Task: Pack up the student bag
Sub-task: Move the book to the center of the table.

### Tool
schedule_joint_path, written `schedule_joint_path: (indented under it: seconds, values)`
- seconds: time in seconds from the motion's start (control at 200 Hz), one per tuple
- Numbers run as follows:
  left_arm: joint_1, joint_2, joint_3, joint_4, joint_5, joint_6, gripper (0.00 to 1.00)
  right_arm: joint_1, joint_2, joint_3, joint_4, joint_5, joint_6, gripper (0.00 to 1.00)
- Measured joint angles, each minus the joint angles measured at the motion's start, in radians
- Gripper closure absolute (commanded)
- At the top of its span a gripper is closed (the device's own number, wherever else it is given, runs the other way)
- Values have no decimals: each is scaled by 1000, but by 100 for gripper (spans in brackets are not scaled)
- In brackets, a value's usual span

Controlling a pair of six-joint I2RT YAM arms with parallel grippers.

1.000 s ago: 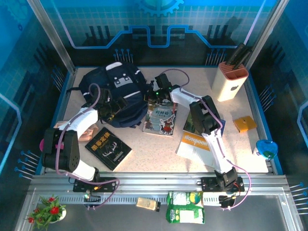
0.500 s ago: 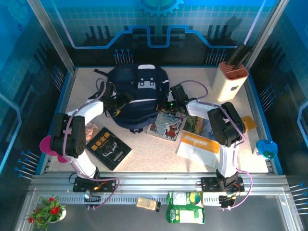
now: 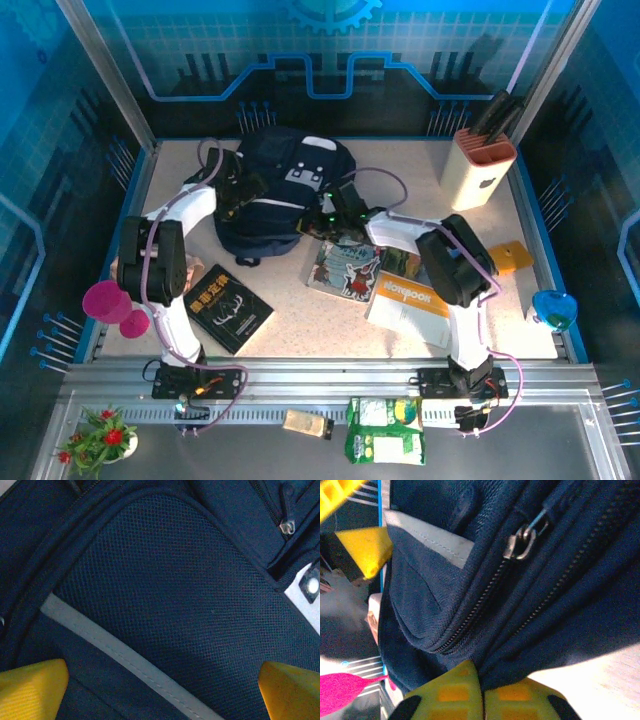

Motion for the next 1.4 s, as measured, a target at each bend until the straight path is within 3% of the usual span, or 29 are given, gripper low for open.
schedule_joint_path:
  seconds: [0.185,0.275,0.53,0.82,1.026,1.231,1.401]
  values:
    - [36,-65,-2,-66,-58,32,1,24,26,60,-38,-47,18,49]
    - [36,-143,-28,-89,-53,47,1,-14,-23,14,-48,-43,-8,40]
    - [5,-377,-169,-108,57,33,1,-211,-130,-35,-93,-1,-47,41]
    - [-133,-437,-356,-79,117,-89,3,-265,104,220,-222,41,-77,42]
    - [-192,-451,-463,8,119,-192,5,-265,262,399,-298,37,-81,49]
    - [-195,-401,-479,126,119,-244,6,-264,317,452,-315,-2,-83,92]
    - [-177,-306,-478,212,120,-248,5,-267,257,359,-240,-23,-85,98]
